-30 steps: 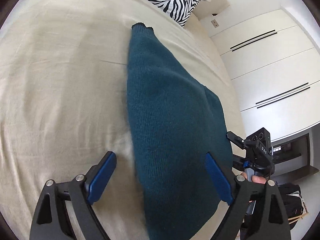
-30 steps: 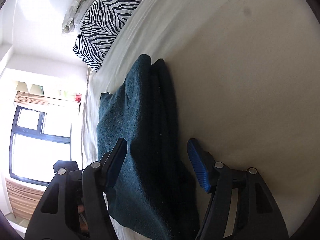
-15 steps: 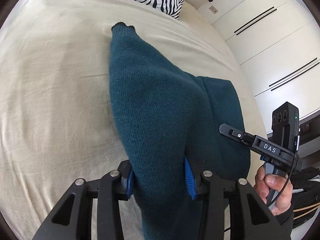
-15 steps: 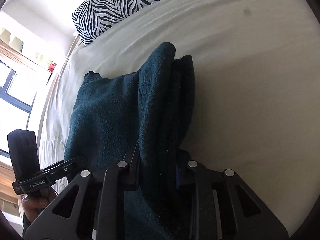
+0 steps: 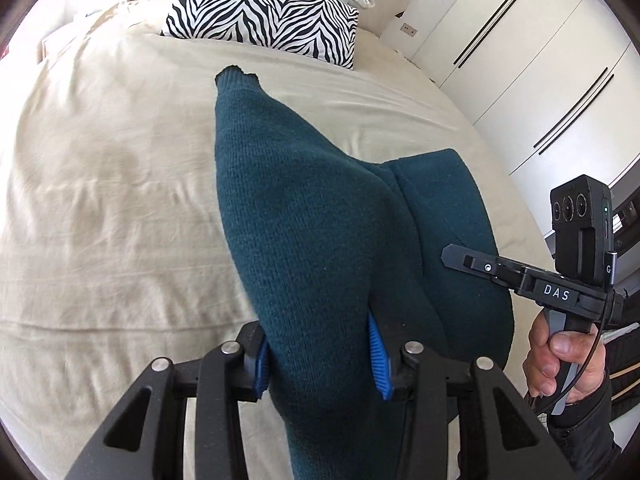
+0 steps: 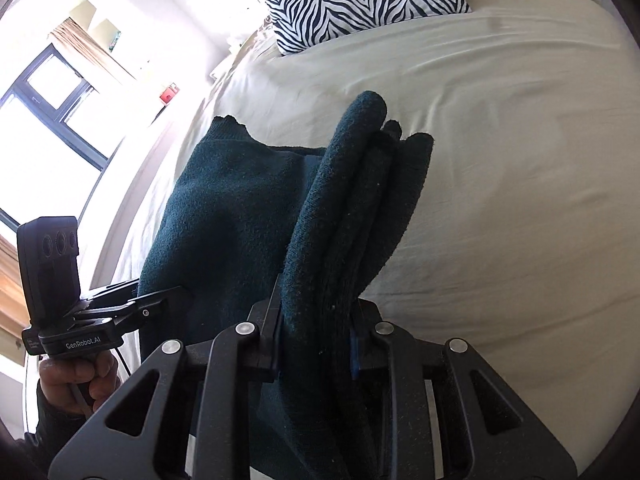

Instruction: Fold small clothes

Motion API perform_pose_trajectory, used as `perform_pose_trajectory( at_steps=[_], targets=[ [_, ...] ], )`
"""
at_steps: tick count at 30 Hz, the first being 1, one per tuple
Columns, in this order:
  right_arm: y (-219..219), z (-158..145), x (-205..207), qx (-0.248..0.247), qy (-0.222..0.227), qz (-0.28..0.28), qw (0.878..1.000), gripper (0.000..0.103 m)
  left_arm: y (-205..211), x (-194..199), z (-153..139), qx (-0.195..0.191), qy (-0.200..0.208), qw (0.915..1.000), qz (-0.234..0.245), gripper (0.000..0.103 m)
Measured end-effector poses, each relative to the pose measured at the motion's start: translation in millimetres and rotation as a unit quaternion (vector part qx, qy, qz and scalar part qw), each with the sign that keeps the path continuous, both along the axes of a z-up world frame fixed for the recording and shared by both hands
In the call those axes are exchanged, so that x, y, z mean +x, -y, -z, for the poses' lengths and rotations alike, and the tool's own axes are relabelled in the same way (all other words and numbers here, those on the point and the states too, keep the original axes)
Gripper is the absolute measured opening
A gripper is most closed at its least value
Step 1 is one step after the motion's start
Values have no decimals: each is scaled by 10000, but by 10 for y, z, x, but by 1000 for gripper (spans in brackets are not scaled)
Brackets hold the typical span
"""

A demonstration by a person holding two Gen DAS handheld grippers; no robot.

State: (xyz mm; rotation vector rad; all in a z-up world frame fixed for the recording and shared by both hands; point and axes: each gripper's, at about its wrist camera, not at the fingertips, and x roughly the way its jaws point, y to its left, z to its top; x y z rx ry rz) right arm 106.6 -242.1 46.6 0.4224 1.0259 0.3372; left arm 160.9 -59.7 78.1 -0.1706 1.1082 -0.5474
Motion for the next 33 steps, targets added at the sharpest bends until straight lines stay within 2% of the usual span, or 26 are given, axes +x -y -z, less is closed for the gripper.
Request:
perform_pose_trajectory(
  at_steps=[4, 7, 9, 10, 12, 14, 17, 19, 22, 26, 27, 30, 33],
  targets=[
    [-304, 190, -216, 241, -164, -125, 9995, 22, -286, -271, 151, 70, -59, 9999, -120, 43],
    [-357, 477, -266, 433, -469, -21, 9980, 22, -448, -312, 487, 38, -449, 9988, -205, 45],
    [-317, 746, -256, 494, -742, 225, 9958, 23, -524, -339, 704, 92, -588, 9977, -339, 50],
    [-270, 876, -331, 692, -804, 321, 9938, 24, -546, -359, 766, 6, -603, 9975, -377, 51],
    [-112, 1060, -392, 1390, -972, 573, 9838, 26, -574, -404, 786, -83, -585, 9972, -463, 53],
    [-74, 1089, -430, 1607, -942, 626, 9805, 26, -581, -445, 768, -19, -529, 9975, -473, 54],
    [-111, 1083, -323, 1522, -900, 610, 9823, 27, -584, -431, 787, -28, -549, 9970, -537, 59],
    [-103, 1109, -306, 1596, -905, 649, 9809, 27, -535, -395, 797, -50, -567, 9965, -617, 66],
    [-59, 1144, -262, 1713, -875, 709, 9788, 31, -586, -452, 786, -96, -486, 9963, -702, 70],
    [82, 941, -462, 1386, -620, 1065, 9827, 47, -690, -639, 659, -59, -234, 9963, -831, 71],
    [129, 874, -538, 1312, -502, 1156, 9833, 48, -710, -700, 596, -1, -90, 9959, -895, 71],
    [235, 658, -828, 1168, -94, 1477, 9821, 48, -744, -927, 343, 29, 499, 9933, -1042, 80],
    [202, 375, -1129, 587, 442, 1661, 9834, 48, -720, -1217, 53, 199, 1269, 9855, -1112, 93]
  ],
)
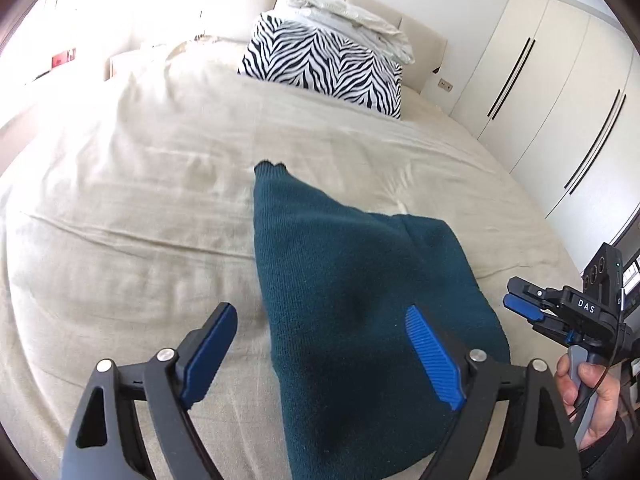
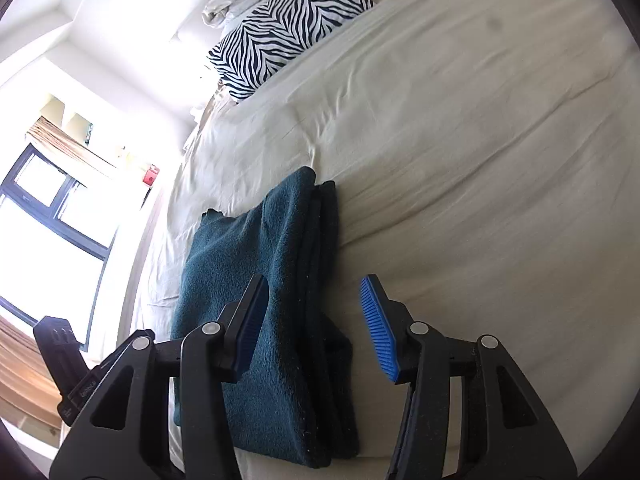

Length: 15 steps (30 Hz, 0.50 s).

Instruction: Fold small clothes

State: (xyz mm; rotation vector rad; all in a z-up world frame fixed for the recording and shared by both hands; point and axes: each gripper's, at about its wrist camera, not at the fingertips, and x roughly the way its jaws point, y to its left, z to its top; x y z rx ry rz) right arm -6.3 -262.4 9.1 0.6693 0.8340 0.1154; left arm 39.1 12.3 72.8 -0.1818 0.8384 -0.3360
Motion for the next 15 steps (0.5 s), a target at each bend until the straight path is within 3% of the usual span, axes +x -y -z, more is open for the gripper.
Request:
perform_pose_trajectory(
  at_steps=[2, 4, 8, 9, 11, 13, 15],
  targets=[
    [-77, -240, -190, -657, 370, 148, 9970, 48, 27, -214, -200, 161, 506, 9985, -101, 102],
    [-166, -514, -363, -1256, 823, 264, 9883, 53, 67, -389, -409, 338, 993, 9943, -205, 103],
    [-291, -1062, -709, -2068, 1881, 708, 9575, 97, 167, -670, -820, 915, 1703, 9803, -413, 103],
    [-335, -1191, -808, -2194, 2155, 883, 9474, 102, 186, -738, -936, 1060, 1906, 9749, -453, 103],
    [-392, -1426, -971, -2381, 2590, 1024, 9304, 103, 199, -931, -1160, 1273, 2429, 9598, -604, 103],
    [-446, -1610, -1031, -2519, 2738, 977, 9231, 103, 205, -1080, -1321, 1380, 2815, 9467, -732, 103],
    [-487, -1777, -1100, -2522, 2798, 922, 9217, 103, 180, -1172, -1406, 1489, 2725, 9449, -1034, 103]
  ],
)
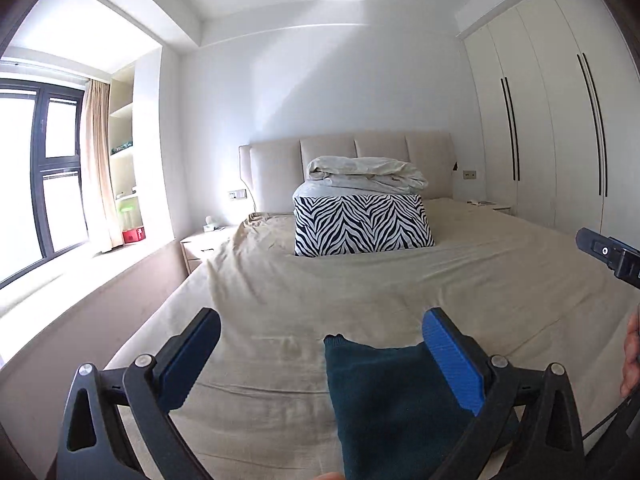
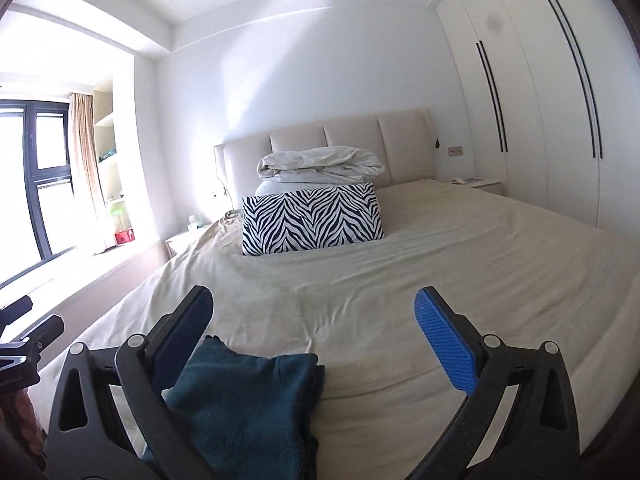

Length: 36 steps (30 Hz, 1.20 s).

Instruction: Fold small clothes

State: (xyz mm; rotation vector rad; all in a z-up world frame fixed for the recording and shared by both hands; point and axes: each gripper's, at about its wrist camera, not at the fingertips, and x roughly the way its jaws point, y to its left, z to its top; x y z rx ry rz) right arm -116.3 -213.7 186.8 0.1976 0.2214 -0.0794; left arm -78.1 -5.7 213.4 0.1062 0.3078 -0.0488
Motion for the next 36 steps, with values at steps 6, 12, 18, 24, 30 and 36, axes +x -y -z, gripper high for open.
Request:
perform_pose_trajectory(
  at_steps=[6, 12, 18, 24, 30, 36],
  targets=[
    [-82, -251, -144, 276, -99, -209, 9994, 103, -48, 15, 32, 52, -529, 9986, -81, 103],
    [-295, 71, 46, 307, -1412, -260, 9892, 103, -74, 211, 404, -83, -1388, 9902, -151, 103],
    [-550, 538, 170, 123, -2124, -283, 9767, 103, 32, 301, 778, -105, -2105, 9775, -3, 103],
    [-586, 915, 260, 228, -2716, -134, 9620, 103, 79, 352, 1030, -70, -2518, 9677, -58, 103],
    [-604, 1122, 310, 54, -2958, -25, 9552, 103, -33, 427, 1192, -324, -2810, 9591, -128, 103],
    [-652, 1219, 308, -81, -3108, -69, 9504, 103, -120, 456, 1272, -471, -2939, 9544, -210, 103]
  ],
)
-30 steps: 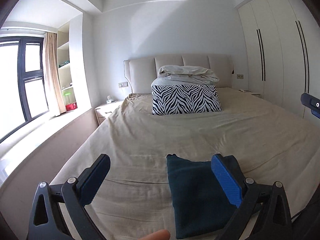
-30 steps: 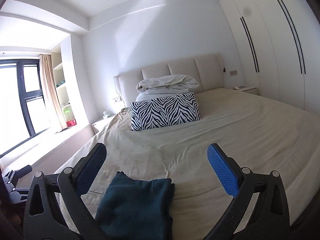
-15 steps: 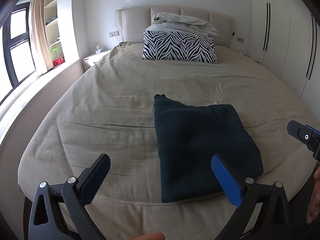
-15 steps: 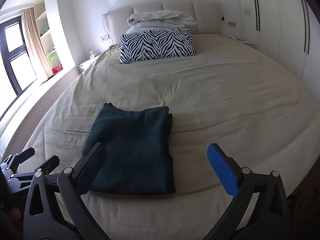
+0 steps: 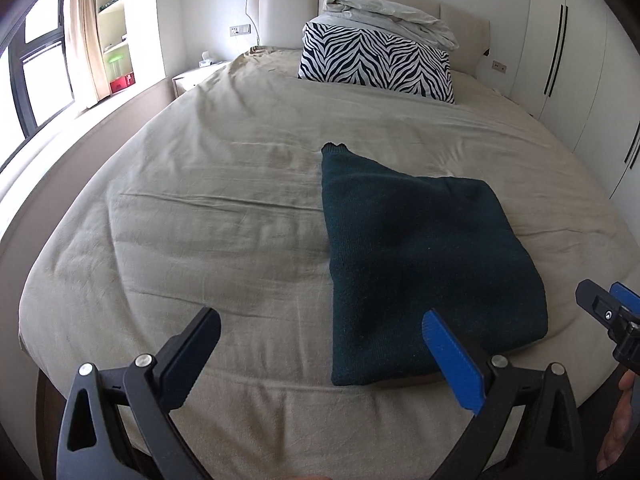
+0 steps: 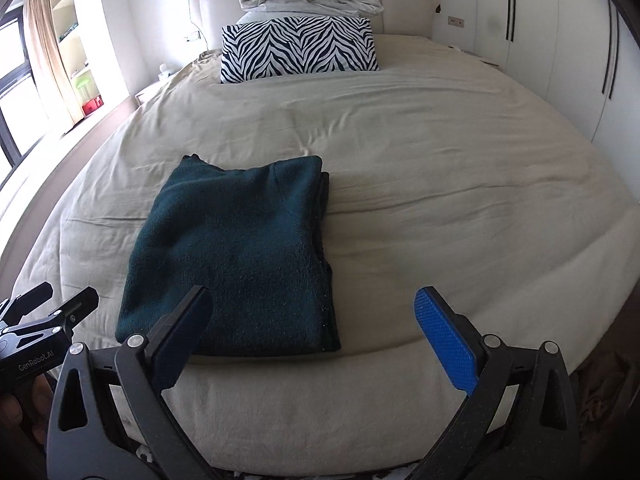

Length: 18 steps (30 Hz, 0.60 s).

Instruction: Fold small clothes

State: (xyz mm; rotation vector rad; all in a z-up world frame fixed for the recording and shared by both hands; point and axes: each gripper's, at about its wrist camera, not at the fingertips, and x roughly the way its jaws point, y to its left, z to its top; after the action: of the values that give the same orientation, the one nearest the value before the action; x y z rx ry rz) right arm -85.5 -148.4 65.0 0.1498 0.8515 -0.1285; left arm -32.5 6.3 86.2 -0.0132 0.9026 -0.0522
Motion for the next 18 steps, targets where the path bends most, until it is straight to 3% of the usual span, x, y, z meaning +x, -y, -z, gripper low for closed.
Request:
perform_pose_trajectory(
  at_steps=[18],
  targets=[
    [-77, 128, 62, -39, -242, -100, 9996, 103, -23, 12, 58, -11, -76, 10000, -1, 103]
  ],
)
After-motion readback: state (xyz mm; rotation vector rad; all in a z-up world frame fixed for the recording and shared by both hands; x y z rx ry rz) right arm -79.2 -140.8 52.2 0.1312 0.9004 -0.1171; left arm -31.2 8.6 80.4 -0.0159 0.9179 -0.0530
